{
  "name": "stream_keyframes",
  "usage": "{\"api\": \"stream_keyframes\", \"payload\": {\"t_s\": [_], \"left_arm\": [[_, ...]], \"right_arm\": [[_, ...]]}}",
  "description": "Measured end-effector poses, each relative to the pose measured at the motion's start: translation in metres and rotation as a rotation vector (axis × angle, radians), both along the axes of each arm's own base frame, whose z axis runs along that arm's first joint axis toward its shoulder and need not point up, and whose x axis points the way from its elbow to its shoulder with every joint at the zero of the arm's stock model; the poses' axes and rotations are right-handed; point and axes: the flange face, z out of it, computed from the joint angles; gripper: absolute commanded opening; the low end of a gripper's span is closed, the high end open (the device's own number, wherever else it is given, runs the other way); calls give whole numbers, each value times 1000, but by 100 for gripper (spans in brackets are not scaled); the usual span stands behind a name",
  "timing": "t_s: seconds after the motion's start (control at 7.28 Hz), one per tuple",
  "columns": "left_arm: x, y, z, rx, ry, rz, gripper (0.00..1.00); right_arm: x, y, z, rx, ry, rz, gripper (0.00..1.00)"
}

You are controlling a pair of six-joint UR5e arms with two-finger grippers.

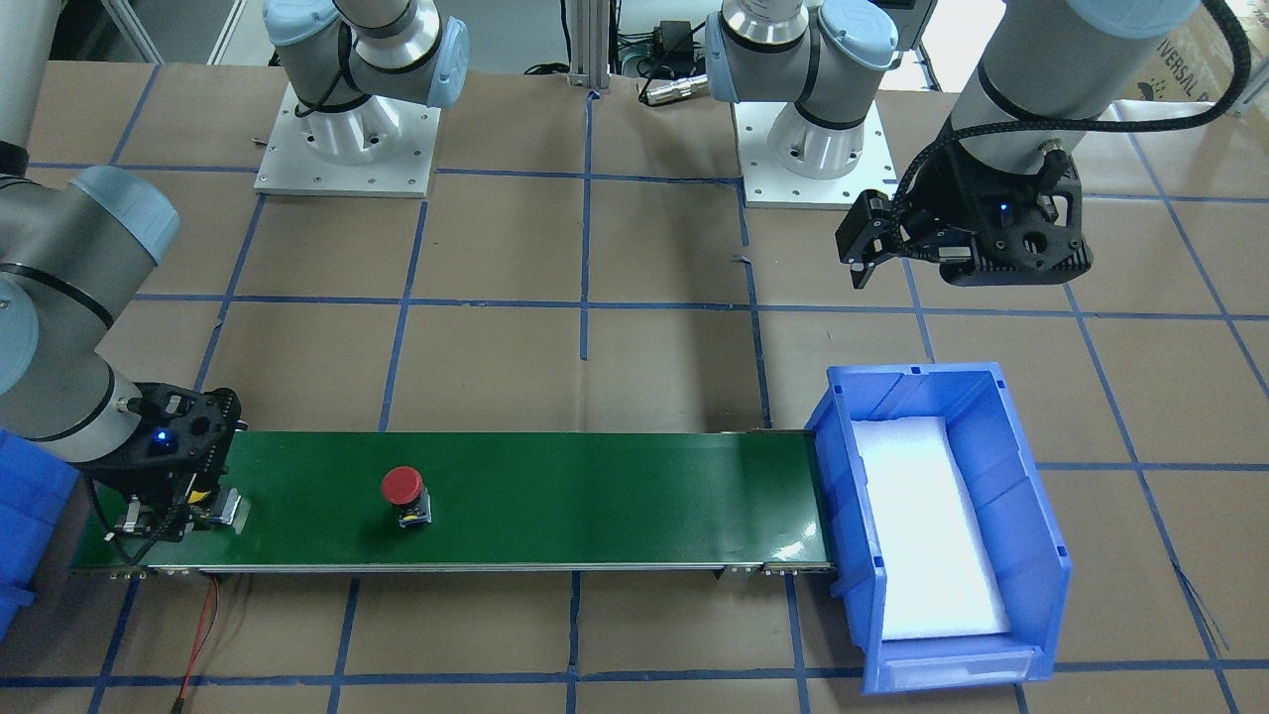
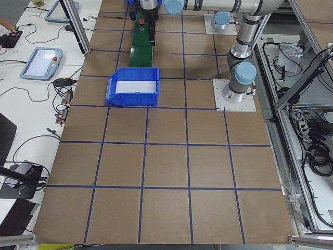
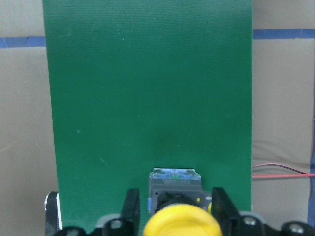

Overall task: Transport two buttons from left to right
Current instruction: 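Lower the right gripper and grasp the yellow button on the belt, then lift the yellow button and carry it over the blue bin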

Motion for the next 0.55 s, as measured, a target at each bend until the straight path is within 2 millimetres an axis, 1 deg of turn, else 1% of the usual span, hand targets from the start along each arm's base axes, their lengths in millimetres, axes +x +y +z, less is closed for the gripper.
{"api": "stream_keyframes", "payload": {"t_s": [0.27, 0.41, 0.55], "left_arm": [[0, 0, 0, -1, 0, 0, 100], [0, 0, 0, -1, 0, 0, 100], [0, 0, -1, 0, 0, -1, 100]], "right_arm": [[-4, 0, 5, -2, 36, 15, 10], [-8, -2, 16, -17, 57, 15, 9], [-16, -7, 36, -49, 80, 14, 9]]}}
